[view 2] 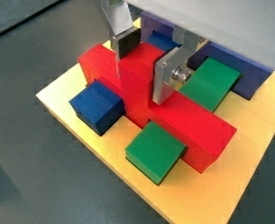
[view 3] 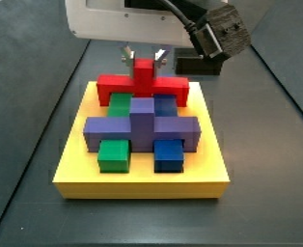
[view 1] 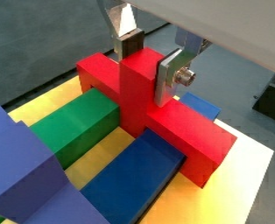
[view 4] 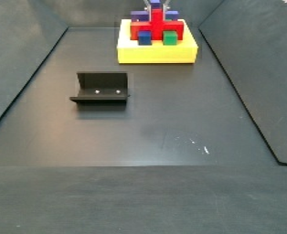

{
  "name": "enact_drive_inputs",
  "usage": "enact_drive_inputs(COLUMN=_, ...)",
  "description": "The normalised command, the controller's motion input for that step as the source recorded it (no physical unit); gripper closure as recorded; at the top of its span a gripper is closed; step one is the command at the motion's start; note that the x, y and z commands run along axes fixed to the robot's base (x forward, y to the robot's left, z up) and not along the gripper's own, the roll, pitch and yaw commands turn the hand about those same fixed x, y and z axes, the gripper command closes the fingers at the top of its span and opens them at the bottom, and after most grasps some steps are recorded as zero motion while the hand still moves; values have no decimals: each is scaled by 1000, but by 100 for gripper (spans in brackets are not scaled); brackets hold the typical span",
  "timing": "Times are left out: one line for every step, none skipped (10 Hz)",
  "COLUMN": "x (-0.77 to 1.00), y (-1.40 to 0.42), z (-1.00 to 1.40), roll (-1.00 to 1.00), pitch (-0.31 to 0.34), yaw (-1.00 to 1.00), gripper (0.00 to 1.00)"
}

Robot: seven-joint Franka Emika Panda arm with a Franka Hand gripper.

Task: Pick up the red object. Move up. Move to above the board. Insert the red object.
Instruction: Insert the red object.

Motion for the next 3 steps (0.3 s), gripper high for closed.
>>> enact_drive_inputs(x=-74, y=0, z=-49, roll=-30, pitch=-130, yaw=0, gripper=100)
enact_drive_inputs(x=-66, y=0, z=-20, roll=-29, pitch=-109, yaw=0, gripper=100)
enact_drive_inputs(x=0, y=0, z=0, roll=0, pitch=0, yaw=0, gripper=100)
